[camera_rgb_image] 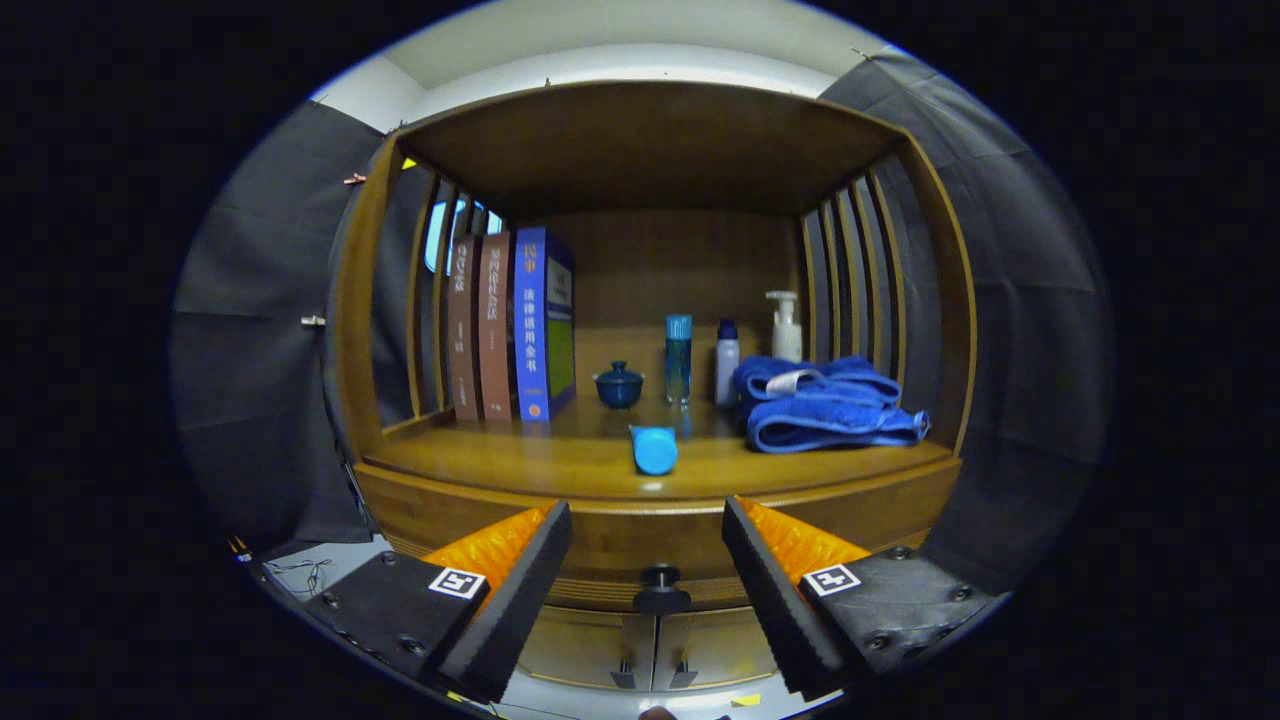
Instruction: Pull open the drawer, take out the items inside it, and place them on the countertop above the cabinet.
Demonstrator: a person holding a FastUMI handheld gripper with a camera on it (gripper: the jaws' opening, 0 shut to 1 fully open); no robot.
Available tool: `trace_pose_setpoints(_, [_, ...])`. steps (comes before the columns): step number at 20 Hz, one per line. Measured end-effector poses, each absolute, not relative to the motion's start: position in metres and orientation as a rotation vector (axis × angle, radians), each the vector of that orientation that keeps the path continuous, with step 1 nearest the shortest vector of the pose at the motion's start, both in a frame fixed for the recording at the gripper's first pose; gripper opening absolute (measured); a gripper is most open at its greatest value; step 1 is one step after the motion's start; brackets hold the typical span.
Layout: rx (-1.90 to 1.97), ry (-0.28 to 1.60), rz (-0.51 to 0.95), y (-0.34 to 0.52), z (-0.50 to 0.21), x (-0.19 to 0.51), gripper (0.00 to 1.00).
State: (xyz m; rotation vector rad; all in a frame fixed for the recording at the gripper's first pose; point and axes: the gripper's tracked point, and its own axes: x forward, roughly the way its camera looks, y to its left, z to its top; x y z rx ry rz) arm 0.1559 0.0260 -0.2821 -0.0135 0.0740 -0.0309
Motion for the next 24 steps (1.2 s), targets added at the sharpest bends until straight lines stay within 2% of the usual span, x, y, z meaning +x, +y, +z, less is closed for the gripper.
trace_pose_setpoints(14, [0.008, -0.03, 0.049, 0.047, -0.124, 0.049, 0.99])
trace_pose_setpoints(24, [0.09, -0.054, 0.013, 0.017, -0.076, -0.017, 0.99])
